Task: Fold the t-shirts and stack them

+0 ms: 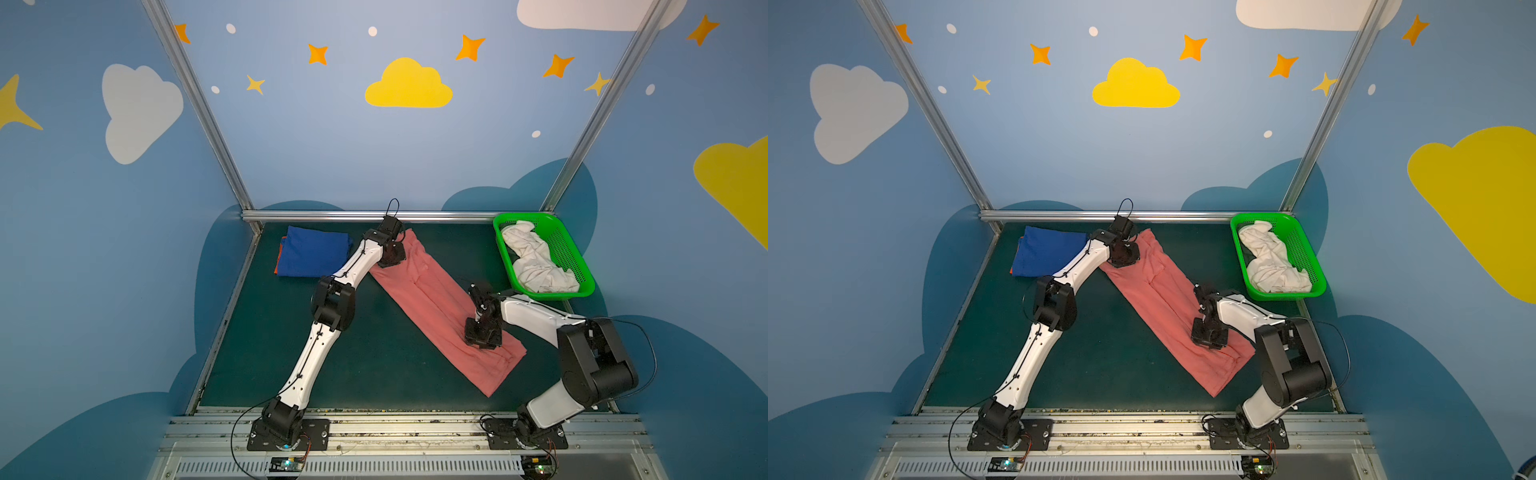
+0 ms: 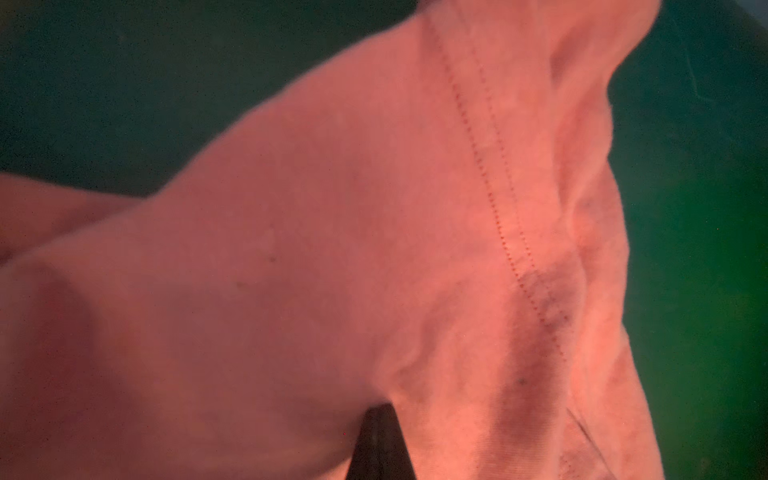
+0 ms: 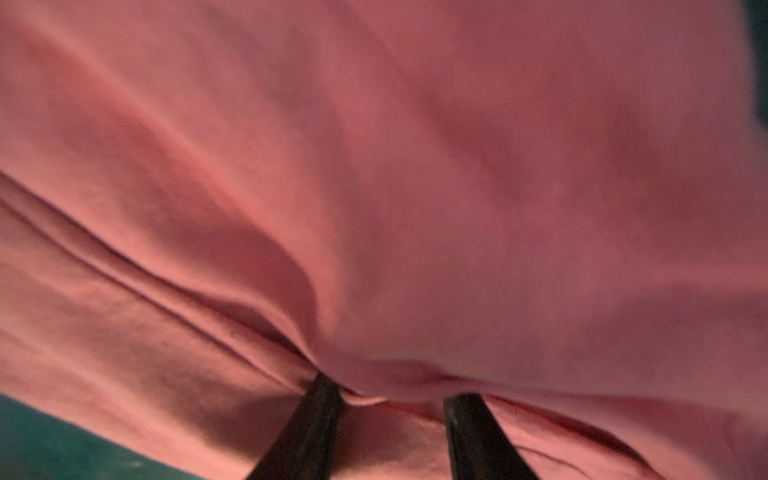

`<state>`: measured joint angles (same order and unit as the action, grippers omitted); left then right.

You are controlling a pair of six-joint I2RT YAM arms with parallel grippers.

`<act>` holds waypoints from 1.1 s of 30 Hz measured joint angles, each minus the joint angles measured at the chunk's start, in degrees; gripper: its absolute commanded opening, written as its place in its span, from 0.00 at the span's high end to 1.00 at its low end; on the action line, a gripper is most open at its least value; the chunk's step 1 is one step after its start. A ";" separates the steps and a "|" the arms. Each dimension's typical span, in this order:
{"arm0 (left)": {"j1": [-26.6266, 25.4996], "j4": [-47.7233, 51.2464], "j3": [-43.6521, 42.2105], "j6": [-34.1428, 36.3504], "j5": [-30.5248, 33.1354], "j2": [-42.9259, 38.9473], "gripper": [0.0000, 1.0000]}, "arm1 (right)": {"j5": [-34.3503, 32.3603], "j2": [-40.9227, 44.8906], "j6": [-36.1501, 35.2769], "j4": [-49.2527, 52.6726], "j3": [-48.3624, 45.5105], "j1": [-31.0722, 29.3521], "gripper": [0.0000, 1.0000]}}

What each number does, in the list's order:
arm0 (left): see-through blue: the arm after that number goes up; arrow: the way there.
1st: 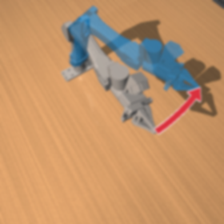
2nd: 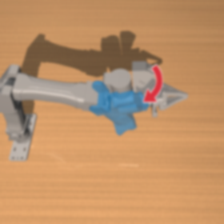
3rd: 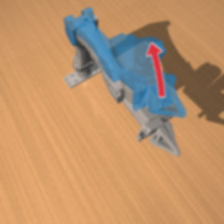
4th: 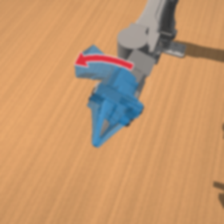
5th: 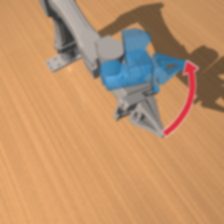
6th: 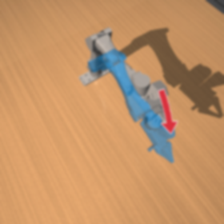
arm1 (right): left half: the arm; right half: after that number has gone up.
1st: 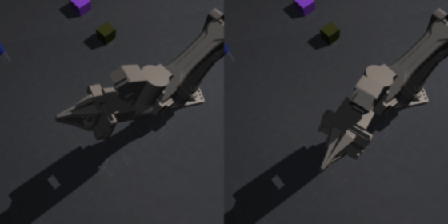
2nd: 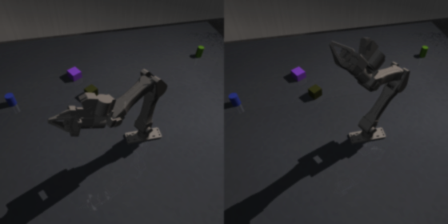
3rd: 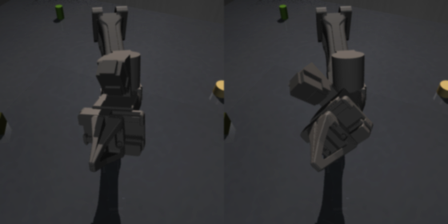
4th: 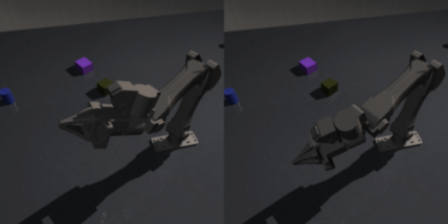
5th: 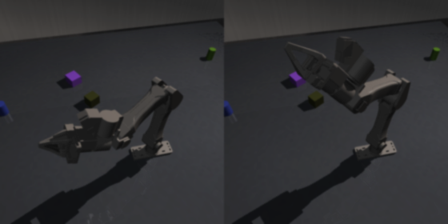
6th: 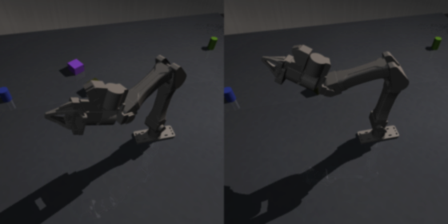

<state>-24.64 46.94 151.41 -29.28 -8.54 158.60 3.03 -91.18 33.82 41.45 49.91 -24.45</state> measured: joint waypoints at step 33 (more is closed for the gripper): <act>1.70 -21.09 4.04 -9.40 -6.25 5.25 0.95 | 14.99 -2.86 17.16 -6.01 5.20 -27.41 0.40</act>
<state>-22.94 25.85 155.46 -38.68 -14.79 163.85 18.02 -94.04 50.98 35.44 55.11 -51.86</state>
